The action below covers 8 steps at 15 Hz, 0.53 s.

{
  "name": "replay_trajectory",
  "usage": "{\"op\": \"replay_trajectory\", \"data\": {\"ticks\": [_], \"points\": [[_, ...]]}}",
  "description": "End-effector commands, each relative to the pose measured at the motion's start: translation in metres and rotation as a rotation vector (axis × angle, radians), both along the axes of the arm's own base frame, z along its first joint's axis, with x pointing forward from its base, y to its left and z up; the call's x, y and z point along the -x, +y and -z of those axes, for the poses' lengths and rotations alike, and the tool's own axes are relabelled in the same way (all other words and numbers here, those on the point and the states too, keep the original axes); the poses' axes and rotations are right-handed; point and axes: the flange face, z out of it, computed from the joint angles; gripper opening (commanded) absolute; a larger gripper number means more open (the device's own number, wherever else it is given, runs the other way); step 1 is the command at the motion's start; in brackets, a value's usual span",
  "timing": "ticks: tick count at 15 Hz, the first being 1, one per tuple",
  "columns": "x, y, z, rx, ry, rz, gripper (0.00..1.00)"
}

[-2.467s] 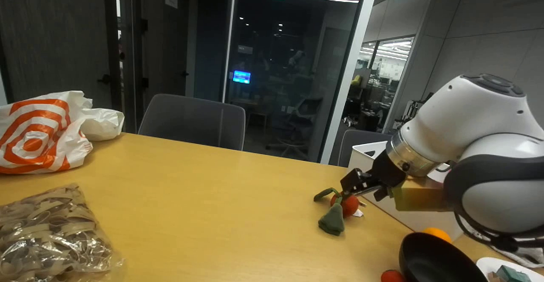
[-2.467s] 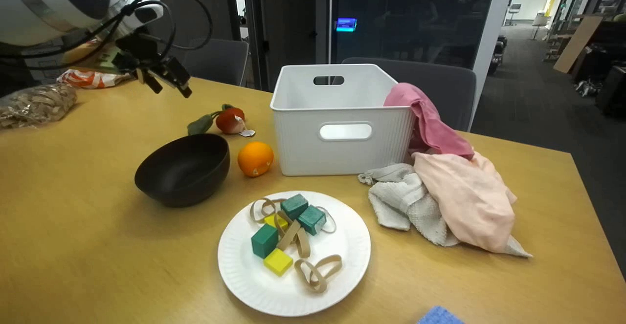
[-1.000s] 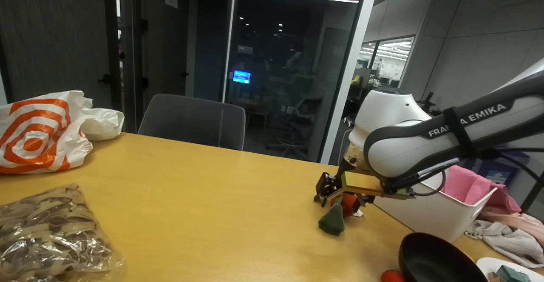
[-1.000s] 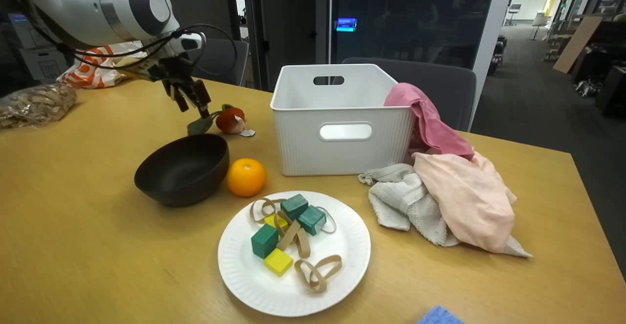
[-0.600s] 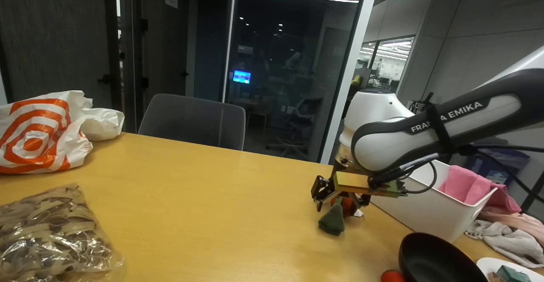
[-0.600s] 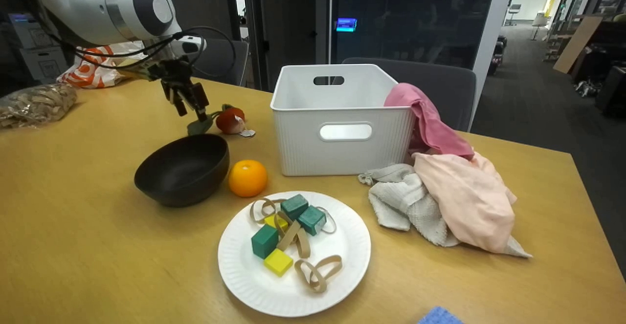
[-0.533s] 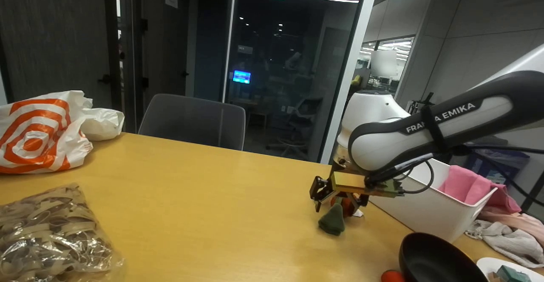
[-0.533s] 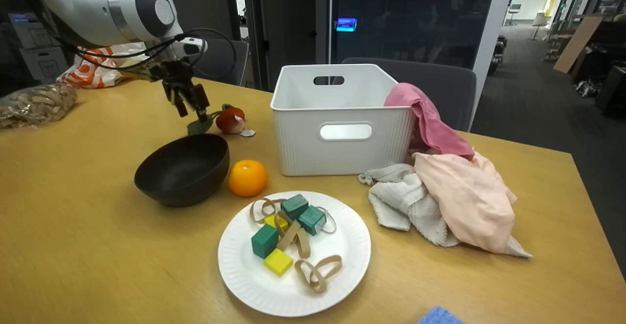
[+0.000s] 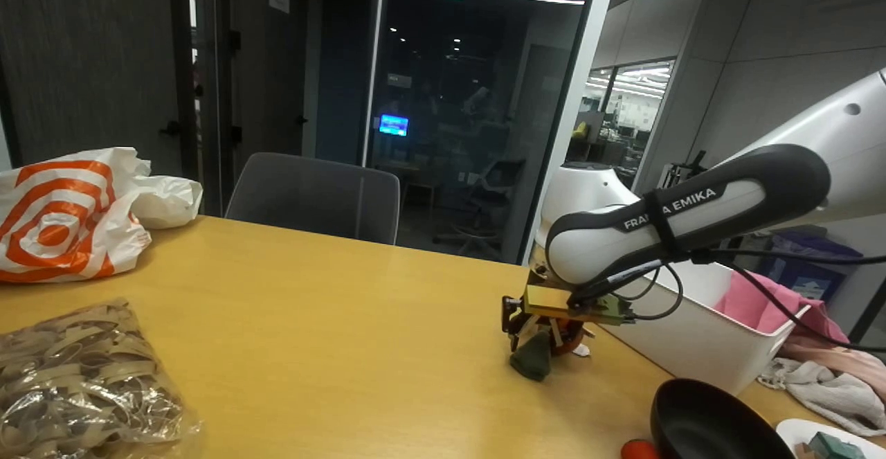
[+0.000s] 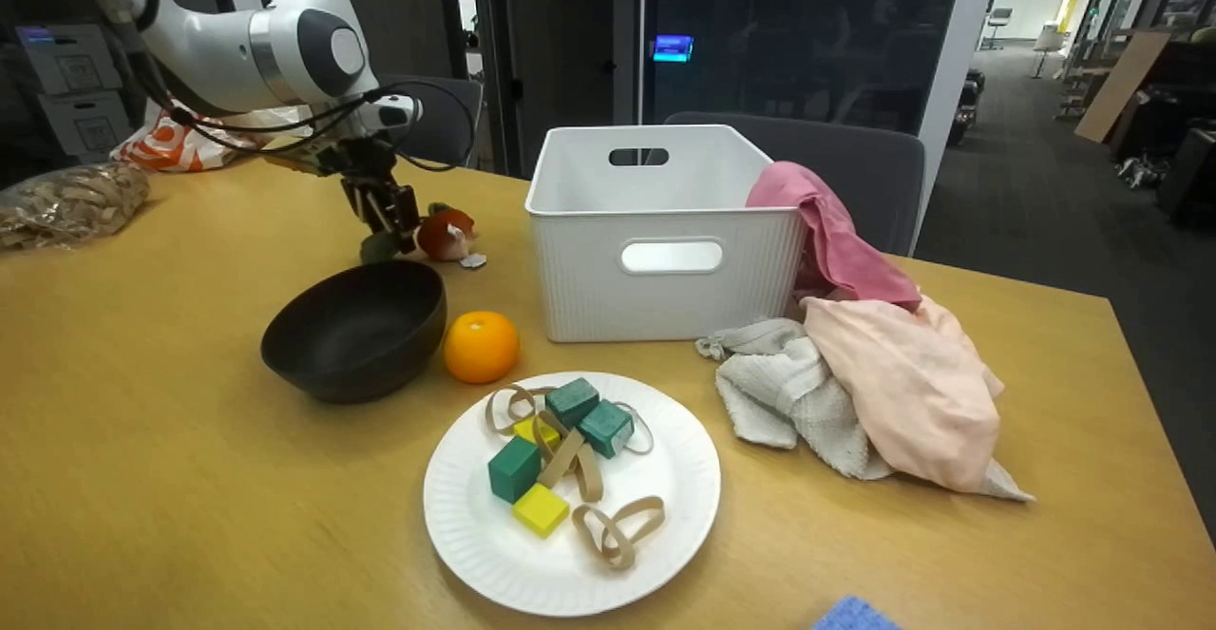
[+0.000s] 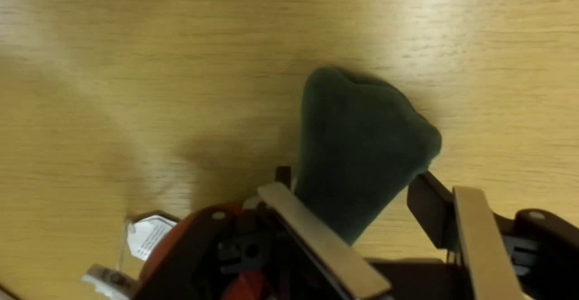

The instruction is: Put the items in the bowl on the table and put the plush in the bowl

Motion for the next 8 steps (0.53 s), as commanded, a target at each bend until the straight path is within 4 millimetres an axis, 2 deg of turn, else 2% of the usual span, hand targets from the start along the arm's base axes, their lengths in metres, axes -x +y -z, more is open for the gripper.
{"op": "replay_trajectory", "data": {"ticks": [1, 5, 8], "points": [[-0.008, 0.004, -0.009, -0.013, -0.019, 0.025, 0.38], [-0.006, 0.004, -0.016, -0.020, -0.028, 0.030, 0.08], [-0.001, -0.001, -0.031, -0.033, -0.057, 0.038, 0.05]]}}
